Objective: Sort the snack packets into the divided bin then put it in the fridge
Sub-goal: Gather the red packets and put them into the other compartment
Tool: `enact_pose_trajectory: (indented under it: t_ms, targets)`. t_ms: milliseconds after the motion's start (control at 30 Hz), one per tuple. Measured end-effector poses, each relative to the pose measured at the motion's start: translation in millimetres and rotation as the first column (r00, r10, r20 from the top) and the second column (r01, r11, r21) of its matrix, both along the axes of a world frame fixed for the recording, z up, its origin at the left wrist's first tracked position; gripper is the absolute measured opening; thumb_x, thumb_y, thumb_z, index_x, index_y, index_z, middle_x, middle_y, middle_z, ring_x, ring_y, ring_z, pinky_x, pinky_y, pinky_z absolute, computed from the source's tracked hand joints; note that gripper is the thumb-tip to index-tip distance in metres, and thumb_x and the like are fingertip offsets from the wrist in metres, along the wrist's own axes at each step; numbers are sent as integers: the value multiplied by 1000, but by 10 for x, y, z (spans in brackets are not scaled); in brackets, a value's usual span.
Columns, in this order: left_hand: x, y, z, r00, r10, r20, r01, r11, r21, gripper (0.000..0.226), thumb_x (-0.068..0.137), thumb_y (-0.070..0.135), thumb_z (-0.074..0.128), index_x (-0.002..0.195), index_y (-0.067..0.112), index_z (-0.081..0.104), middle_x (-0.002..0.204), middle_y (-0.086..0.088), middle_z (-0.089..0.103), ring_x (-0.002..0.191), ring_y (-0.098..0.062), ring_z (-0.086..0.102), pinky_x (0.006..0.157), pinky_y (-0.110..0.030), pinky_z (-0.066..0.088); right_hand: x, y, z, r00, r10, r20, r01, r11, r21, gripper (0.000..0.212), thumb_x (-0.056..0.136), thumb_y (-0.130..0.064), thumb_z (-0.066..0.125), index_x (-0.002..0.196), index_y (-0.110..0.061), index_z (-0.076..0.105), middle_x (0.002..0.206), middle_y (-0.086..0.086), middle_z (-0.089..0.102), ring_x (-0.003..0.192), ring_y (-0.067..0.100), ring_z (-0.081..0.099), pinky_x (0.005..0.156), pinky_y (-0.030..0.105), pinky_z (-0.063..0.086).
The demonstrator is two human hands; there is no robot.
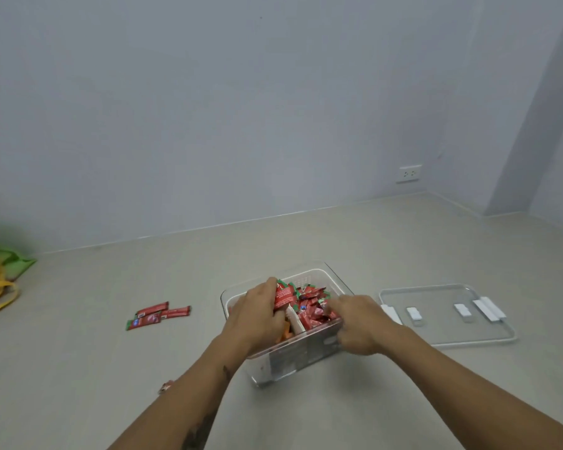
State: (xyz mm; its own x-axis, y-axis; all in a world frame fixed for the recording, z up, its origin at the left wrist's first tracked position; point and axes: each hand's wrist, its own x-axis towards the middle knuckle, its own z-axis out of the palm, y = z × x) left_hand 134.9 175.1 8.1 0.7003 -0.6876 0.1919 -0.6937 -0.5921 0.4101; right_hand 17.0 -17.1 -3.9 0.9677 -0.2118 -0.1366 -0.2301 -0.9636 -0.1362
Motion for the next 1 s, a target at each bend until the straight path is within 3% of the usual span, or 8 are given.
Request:
enact_pose_trajectory:
  t_ms: [133,233,333,467,533,733,900,1000]
  targets:
    - [-64,-406,-39,991,54,-120,-56,998,-18,18,90,32,57,104,26,46,103,2,62,90,-19,57,76,-37,50,-125,-31,-345,985,149,90,-121,958,-262,48,73,-32,55,121,-23,51,113,6,60,106,28,56,109,42,35]
    - [-37,-669,-58,975,114,-192,-127,990,-58,16,90,32,58,100,23,49,98,-2,62,85,-21,58,73,-37,50,-100,-93,-467,962,160,222,-112,971,-213,40,61,-30,67,98,-22,56,88,4,63,79,25,59,81,37,53]
    - [41,-876,-72,929,139,-342,-190,974,-122,23,87,36,63,100,22,50,101,-7,64,85,-20,61,74,-34,49,-57,-131,-534,938,185,293,-124,969,-215,39,57,-27,69,94,-23,55,85,1,62,75,24,58,72,35,49]
    - [136,-997,-90,915,143,-377,-157,988,-8,72,85,43,70,143,13,39,141,-11,43,123,-26,50,95,-27,37,-20,-151,-564,910,207,359,-144,971,-193,47,53,-31,70,98,-24,58,85,-1,62,75,22,58,69,34,48]
    - [164,-950,-102,929,140,-341,-137,990,33,70,88,35,68,146,14,35,146,-10,38,127,-25,48,99,-28,39,-15,-162,-600,900,203,385,-148,975,-168,37,59,-32,66,94,-25,56,85,-2,61,76,21,56,70,34,45]
    - [91,-514,-161,971,199,-134,-202,979,-7,26,88,25,58,114,25,62,110,5,64,91,-12,60,84,-35,54,14,-170,-642,894,170,413,-123,983,-138,29,63,-29,62,91,-24,55,86,-2,60,78,23,55,73,35,43]
    - [-89,-6,-253,972,226,-67,-235,951,-201,16,84,19,58,92,27,69,91,13,67,83,-9,61,75,-31,55,9,-143,-564,932,139,334,-117,989,-86,21,76,-36,53,93,-25,54,93,-3,62,90,23,56,88,37,38]
    - [-179,345,-302,953,292,-84,-302,884,-356,20,84,8,59,85,26,69,84,16,65,75,-4,61,66,-26,51,73,-21,-407,938,66,340,-112,987,118,17,79,-40,56,92,-29,52,91,-10,60,89,16,53,94,39,37]
